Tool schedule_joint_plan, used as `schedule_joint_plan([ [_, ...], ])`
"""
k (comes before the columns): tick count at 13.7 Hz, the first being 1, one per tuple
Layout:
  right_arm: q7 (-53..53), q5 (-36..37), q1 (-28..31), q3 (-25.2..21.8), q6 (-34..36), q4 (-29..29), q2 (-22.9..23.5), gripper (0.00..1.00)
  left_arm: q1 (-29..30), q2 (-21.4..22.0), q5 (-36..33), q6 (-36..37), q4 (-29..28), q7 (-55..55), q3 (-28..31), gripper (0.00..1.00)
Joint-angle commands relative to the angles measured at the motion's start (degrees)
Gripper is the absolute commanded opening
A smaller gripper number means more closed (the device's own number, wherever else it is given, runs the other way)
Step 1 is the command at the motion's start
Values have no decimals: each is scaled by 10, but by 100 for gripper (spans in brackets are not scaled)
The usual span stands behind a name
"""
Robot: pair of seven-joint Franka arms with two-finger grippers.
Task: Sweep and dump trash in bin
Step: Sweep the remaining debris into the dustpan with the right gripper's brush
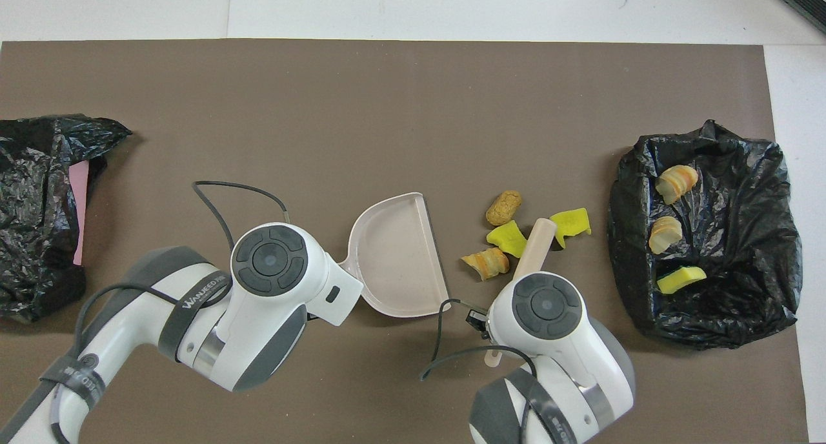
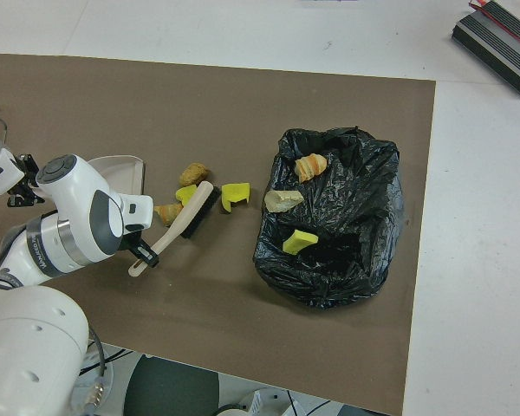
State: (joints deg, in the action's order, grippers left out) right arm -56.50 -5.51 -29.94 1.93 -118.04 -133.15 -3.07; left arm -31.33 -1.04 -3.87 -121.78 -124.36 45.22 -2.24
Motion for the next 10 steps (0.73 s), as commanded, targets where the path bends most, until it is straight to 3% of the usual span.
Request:
schedule_joint_plan([
  [1,65,-68,-3,4,4,31,20,0,-15,6,-12,-24,-11,-1,7,0],
  [7,168,-119,-83,8,12,76,25,0,-15,-15,-12,-65,-16,-3,7,0],
  [10,174,-108,-80,7,67,140,47,0,-9,-15,-12,-71,-18,4,7,0],
])
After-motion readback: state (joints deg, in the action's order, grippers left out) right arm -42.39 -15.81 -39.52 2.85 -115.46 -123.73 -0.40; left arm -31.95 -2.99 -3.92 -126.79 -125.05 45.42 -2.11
